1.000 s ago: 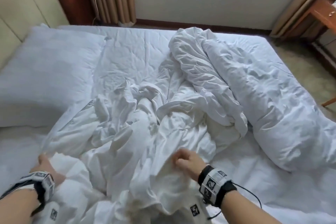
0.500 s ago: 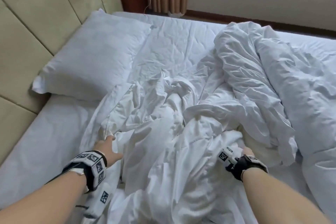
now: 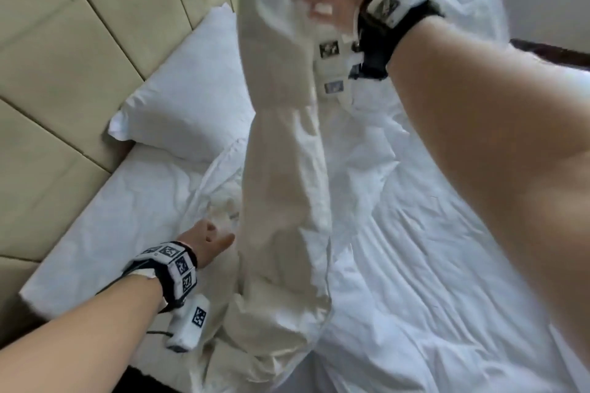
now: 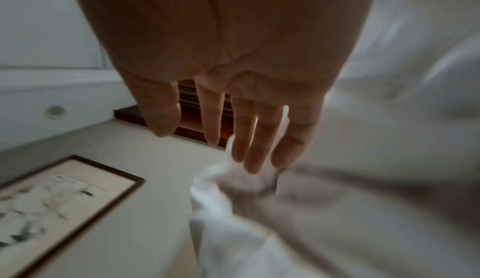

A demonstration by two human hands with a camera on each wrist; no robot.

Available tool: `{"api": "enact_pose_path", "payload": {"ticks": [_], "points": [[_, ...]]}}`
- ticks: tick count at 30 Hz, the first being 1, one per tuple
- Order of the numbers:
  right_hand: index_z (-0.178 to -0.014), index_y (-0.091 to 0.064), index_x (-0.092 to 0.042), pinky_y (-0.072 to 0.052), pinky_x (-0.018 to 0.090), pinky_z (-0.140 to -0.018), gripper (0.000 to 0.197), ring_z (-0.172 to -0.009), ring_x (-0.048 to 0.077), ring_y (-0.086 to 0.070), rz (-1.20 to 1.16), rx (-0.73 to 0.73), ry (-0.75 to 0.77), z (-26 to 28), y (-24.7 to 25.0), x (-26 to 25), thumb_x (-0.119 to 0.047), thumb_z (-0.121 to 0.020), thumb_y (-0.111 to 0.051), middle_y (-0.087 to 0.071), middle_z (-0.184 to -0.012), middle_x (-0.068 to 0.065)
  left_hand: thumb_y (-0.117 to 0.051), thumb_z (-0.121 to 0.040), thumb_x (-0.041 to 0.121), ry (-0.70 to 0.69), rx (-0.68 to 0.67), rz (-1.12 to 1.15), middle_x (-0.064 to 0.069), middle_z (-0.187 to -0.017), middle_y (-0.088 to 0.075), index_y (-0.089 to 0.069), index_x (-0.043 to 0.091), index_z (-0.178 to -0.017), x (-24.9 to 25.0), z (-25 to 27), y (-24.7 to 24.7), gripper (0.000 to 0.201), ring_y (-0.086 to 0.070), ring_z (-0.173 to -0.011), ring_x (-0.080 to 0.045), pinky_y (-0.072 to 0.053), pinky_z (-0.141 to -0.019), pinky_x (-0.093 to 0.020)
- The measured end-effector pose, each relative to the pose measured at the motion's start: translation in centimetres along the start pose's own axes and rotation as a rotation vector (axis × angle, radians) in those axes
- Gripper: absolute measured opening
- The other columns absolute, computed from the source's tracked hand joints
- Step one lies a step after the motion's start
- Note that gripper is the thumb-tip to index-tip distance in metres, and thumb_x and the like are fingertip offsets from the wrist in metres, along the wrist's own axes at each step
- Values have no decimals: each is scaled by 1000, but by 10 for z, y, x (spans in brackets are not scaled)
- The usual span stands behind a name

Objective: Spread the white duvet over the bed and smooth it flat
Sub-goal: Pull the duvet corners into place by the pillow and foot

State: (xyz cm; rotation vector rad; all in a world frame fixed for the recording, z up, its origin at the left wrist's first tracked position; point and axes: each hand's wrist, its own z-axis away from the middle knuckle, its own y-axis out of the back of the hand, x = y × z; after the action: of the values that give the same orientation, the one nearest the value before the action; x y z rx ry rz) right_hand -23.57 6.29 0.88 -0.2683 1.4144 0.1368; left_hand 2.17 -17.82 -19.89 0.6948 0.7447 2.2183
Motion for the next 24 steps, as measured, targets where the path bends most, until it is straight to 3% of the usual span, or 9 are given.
{"api": "enact_pose_path", "payload": {"ticks": [3, 7, 12, 14, 16, 19, 20, 22, 24], "points": [[-79, -49, -23, -50, 27, -69, 15, -64, 11, -59, 211, 14, -205, 18, 12, 49, -33, -90, -52, -58, -85, 0, -60, -81, 55, -19, 43, 26, -10, -136, -52, -34, 10, -141, -2, 3, -1, 79, -54, -122, -28, -42, -102, -32], [-128, -52, -1, -47, 19, -89, 43, -121, 33, -51, 762, 99, -649, 85, 59, 189, -29, -96, -49, -49, -139, 18, -61, -69, 59, -121, 67, -4, -12, -145, -44, -34, 17, -142, -7, -3, -9, 89, -50, -127, -33, -41, -107, -41], [-145, -30, -5, -50, 36, -85, 101, -107, 33, -58, 499, 259, -1088, 193, 61, 311, -67, -72, -64, -47, -136, 17, -49, -49, 84, 32, 71, -174, -11, -155, -21, -21, 31, -147, -28, 1, -46, 115, -19, -144, -34, -20, -119, -45], [-140, -40, -8, -49, 44, -95, 102, -107, 31, -58, 401, 215, -1101, 212, 49, 326, -77, -67, -58, -52, -125, 15, -53, -47, 89, 109, 38, -165, -13, -153, -27, -29, 38, -141, -30, 4, -54, 110, -24, -142, -35, -25, -116, -45], [-136, -46, -8, -46, 40, -100, 76, -106, 29, -57, 416, 172, -1000, 218, 39, 330, -61, -82, -55, -56, -124, 16, -51, -69, 71, 1, -53, -125, -10, -151, -33, -35, 26, -141, -11, 15, -55, 86, -31, -140, -31, -27, -116, -40], [-137, -45, -18, -41, 37, -101, 61, -119, 27, -51, 614, 91, -831, 211, 11, 319, -46, -85, -59, -52, -136, 8, -16, -89, 40, -116, -239, -3, -12, -159, -11, -14, 4, -150, 25, 26, -58, 71, -16, -147, -29, -14, -120, -36], [-138, -44, -17, -37, 37, -105, 61, -127, 28, -44, 743, -30, -816, 208, -2, 307, -43, -85, -58, -47, -141, 7, -11, -98, 51, -136, -290, 1, -14, -159, -9, -12, 2, -150, 34, 28, -61, 71, -13, -148, -29, -12, -120, -33], [-139, -41, -5, -35, 27, -105, 52, -134, 30, -36, 839, -112, -823, 195, -23, 289, -26, -92, -49, -40, -147, 13, -29, -82, 66, -198, -332, -16, -20, -154, -28, -28, -3, -145, 51, 35, -60, 94, -27, -144, -29, -21, -115, -29], [-136, -39, 6, -34, 29, -103, 42, -130, 31, -41, 801, -70, -779, 176, -45, 264, -14, -100, -37, -41, -144, 21, -42, -98, 31, -247, -234, 56, -20, -144, -45, -45, -6, -135, 64, 29, -52, 52, -41, -135, -32, -31, -109, -29]]}}
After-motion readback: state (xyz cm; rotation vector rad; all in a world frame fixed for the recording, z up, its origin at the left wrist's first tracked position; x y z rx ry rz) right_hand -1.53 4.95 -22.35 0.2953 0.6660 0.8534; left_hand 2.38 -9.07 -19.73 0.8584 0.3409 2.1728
